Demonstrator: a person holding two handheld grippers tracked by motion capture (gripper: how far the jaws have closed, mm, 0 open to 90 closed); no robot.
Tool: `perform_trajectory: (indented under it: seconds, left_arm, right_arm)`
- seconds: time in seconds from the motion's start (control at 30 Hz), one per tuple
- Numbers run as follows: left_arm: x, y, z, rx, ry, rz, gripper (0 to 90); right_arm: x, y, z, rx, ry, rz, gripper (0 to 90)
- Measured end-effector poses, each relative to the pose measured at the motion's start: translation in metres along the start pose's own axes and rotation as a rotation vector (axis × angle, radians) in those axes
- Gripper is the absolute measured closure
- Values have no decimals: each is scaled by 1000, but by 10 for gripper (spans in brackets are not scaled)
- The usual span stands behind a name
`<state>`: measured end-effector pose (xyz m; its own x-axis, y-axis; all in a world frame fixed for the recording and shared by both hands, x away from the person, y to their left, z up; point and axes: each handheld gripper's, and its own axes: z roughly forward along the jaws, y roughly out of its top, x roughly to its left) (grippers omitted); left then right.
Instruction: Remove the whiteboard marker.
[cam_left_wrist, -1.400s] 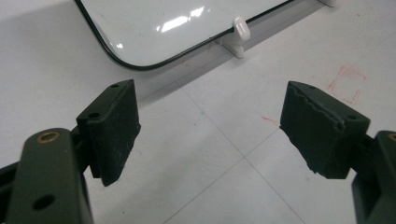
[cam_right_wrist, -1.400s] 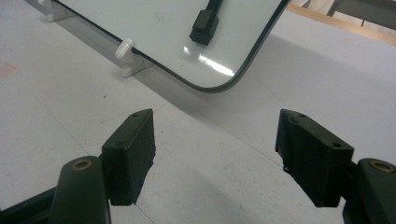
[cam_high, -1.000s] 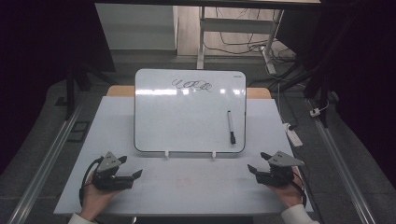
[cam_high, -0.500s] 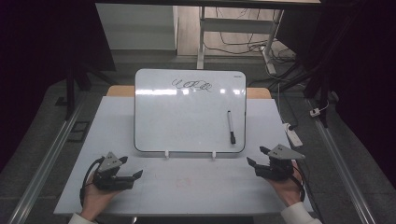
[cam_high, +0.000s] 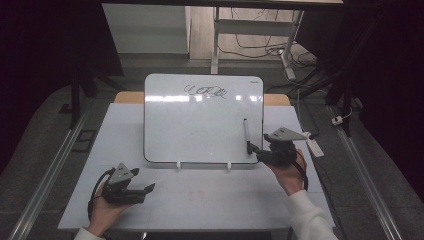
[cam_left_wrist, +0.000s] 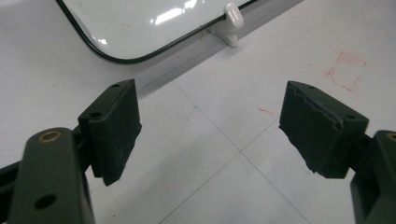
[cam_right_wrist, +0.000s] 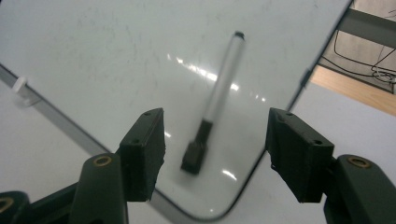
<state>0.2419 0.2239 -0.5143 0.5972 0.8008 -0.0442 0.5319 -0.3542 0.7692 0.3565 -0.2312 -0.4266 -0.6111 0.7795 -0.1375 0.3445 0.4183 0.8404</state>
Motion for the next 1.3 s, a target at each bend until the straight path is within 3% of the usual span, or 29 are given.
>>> perform_trajectory:
  seconds: [0.27, 0.57, 0.87, 1.17, 1.3]
  left_arm:
    - [0, -1, 1, 5, -7, 14, 216]
    - [4, -4, 0, -1, -13, 14, 221]
    - [3, -4, 0, -2, -14, 26, 222]
    - [3, -4, 0, 0, -9, 29, 222]
    - [3, -4, 0, -2, -6, 26, 222]
  right_arm:
    - [9, 33, 36, 60, -93, -28, 461]
    - [12, 46, 65, 105, -190, -43, 594]
    - [18, 49, 78, 127, -251, -46, 728]
    - [20, 48, 80, 100, -258, 12, 798]
    - [22, 48, 81, 95, -265, 11, 802]
